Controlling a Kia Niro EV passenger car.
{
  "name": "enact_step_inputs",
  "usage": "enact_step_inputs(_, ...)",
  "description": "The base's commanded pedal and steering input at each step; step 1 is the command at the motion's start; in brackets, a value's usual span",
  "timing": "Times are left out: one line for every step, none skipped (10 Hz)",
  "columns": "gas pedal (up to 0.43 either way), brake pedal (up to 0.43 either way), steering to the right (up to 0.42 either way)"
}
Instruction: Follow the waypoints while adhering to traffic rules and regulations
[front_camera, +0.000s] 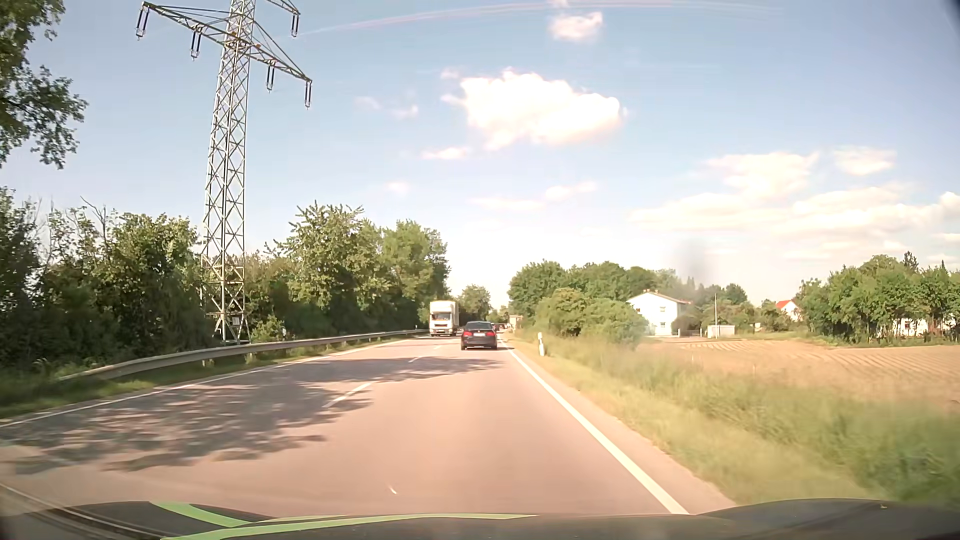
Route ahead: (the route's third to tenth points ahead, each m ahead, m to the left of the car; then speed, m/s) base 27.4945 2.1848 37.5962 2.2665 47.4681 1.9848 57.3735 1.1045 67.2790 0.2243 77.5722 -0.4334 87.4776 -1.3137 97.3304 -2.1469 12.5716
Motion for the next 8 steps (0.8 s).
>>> enact_step_inputs(0.13,0.0,-0.005)
enact_step_inputs(0.13,0.0,-0.005)
enact_step_inputs(0.13,0.0,-0.005)
enact_step_inputs(0.13,0.0,-0.005)
enact_step_inputs(0.13,0.0,-0.003)
enact_step_inputs(0.13,0.0,0.0)
enact_step_inputs(0.118,0.0,0.001)
enact_step_inputs(0.098,0.0,0.001)
